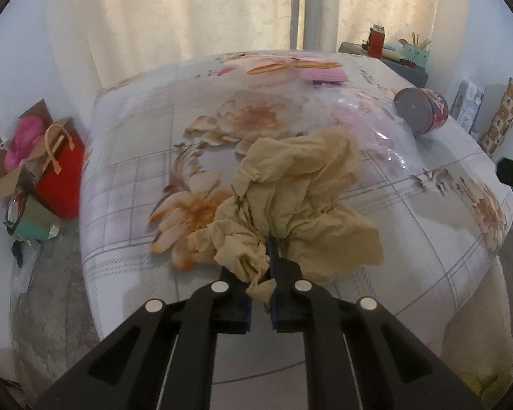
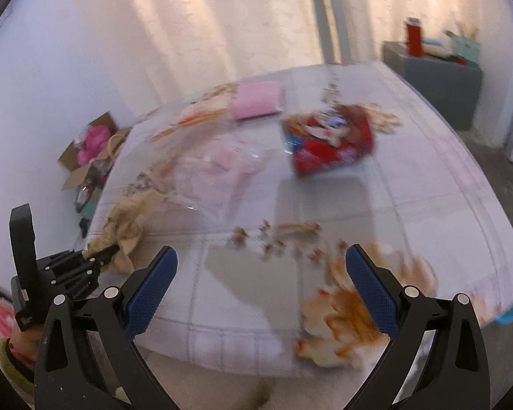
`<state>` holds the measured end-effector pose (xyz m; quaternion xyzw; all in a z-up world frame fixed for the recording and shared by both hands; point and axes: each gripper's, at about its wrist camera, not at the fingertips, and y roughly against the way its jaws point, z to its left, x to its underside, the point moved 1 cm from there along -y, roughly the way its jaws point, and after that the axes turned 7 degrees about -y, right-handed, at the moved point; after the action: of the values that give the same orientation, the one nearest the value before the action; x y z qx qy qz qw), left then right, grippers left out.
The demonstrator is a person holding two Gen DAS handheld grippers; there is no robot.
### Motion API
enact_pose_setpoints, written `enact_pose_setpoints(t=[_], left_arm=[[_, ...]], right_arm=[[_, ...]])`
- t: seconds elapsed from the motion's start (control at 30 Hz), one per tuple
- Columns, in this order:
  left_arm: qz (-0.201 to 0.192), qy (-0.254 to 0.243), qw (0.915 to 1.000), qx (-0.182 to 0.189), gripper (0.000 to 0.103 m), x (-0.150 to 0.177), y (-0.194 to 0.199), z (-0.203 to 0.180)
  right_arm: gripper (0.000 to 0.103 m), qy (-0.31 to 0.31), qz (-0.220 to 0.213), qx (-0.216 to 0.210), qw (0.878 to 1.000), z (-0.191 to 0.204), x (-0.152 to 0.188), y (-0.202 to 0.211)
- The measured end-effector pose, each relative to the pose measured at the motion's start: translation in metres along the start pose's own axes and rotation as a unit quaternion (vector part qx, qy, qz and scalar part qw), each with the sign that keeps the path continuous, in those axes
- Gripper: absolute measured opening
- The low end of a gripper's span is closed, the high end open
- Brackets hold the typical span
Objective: Collect trash
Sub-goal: 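Grasp the beige crumpled paper with the left tool while the right tool grasps the clear plastic bag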
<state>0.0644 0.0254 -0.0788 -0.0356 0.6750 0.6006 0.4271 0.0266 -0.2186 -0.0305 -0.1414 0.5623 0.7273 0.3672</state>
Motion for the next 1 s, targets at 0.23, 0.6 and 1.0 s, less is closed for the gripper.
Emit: enact_pose_setpoints(t=[0.23, 0.6, 1.0], left_arm=[[-0.004, 0.023, 0.9997, 0.011, 0.007, 0.009, 0.005, 0.006], [-0.012, 0.042, 0.9986, 0.030, 0.007, 0.013, 0.005, 0.013], [-0.014, 0.052, 0.9978, 0.038, 0.007, 0.013, 0.003, 0.016]], right_arm=[[0.090, -0.042, 0.039, -0.066, 0.996, 0.009, -0.028, -0.034], [0.089, -0.125, 0.078, -0.067, 0.987, 0.017, -0.056, -0.087], [0.064, -0.062, 0.079, 0.007, 0.995, 0.042, -0.051, -0.113]])
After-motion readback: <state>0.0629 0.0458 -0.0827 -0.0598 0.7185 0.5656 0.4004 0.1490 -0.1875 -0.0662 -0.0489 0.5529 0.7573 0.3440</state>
